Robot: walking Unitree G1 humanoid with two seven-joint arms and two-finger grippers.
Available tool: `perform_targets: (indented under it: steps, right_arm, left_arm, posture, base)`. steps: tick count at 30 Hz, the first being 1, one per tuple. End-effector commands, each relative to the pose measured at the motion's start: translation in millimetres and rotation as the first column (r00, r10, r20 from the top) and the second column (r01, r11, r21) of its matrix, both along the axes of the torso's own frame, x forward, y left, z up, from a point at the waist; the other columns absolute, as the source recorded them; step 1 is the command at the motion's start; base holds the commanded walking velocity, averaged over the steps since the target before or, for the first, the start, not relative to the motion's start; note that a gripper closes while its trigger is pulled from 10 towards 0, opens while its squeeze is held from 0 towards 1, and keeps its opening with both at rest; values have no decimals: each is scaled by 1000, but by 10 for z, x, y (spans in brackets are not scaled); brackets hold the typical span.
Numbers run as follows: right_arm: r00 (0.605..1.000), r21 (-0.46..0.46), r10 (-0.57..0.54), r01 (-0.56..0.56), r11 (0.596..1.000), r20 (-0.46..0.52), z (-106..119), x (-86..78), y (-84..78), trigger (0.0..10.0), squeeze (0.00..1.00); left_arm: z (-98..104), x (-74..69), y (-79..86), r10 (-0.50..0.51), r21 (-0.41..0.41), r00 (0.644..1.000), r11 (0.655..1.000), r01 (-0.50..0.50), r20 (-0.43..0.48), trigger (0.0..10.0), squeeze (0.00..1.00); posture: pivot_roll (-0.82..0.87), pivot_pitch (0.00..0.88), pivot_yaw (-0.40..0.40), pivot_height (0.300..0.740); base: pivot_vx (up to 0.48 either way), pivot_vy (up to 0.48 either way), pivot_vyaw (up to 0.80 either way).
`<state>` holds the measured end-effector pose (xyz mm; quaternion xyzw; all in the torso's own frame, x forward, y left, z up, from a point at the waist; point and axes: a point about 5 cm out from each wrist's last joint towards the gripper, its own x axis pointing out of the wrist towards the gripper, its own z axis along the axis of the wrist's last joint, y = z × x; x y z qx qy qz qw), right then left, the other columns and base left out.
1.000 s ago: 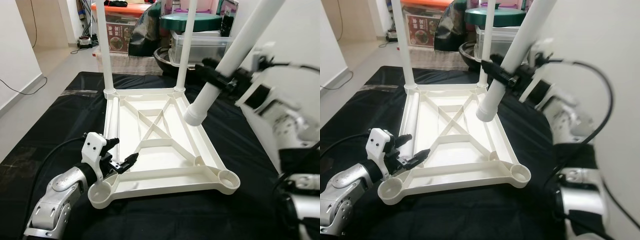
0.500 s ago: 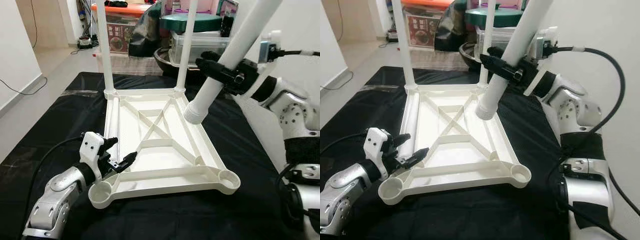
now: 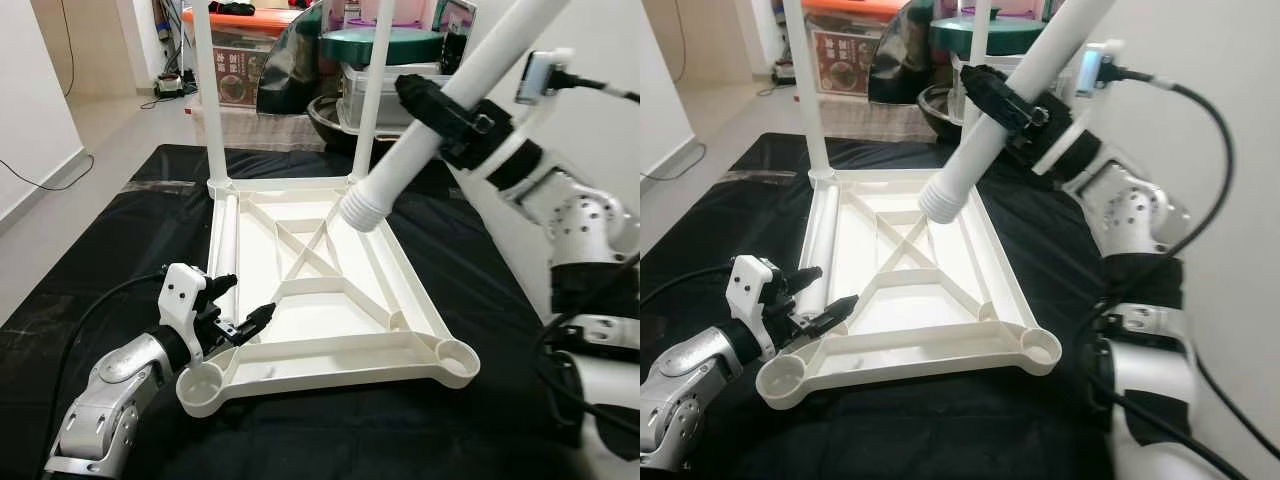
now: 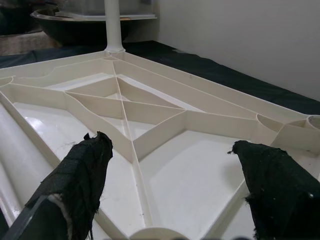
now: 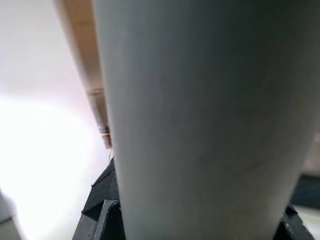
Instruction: Building children table
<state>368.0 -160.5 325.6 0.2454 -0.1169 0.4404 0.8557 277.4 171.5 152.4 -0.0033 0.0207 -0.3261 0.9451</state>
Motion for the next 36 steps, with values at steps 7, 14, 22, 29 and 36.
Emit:
perform_targets:
  steps: [7, 14, 22, 29, 36]
  right_arm:
    - [990, 13, -113, 114, 993, -89, -86, 72, -17, 0, 0]
    - [983, 4, -148, 149, 989, -111, -103, 71, 8, 0, 0]
    - [979, -9, -161, 161, 987, -128, -185, 57, 25, 0, 0]
    - [977, -203, -215, 210, 956, 0, -306, 4, -15, 0, 0]
    - [961, -530, -169, 263, 806, 220, -501, -131, -197, 0, 0]
  left_arm:
    - [-45, -8, 5, -6, 0, 1000, 1000, 6, -14, 10000, 0]
    - [-53, -13, 3, -19, 1, 1000, 1000, 19, -20, 10000, 0]
    - [-84, -32, -18, -31, 4, 999, 999, 31, -29, 10000, 0]
    - [-111, -45, -25, -38, 7, 999, 999, 38, -37, 10000, 0]
    - [-114, -56, -24, -36, 3, 999, 999, 36, -39, 10000, 0]
  posture:
    - [112, 0, -130, 740]
    - [110, 0, -130, 740]
    - [111, 0, -130, 740]
    - [111, 0, -132, 740]
    - [104, 0, -136, 740]
  base:
    - [0, 0, 0]
    - [0, 0, 0]
    - [0, 0, 0]
    - [0, 0, 0]
    - [0, 0, 0]
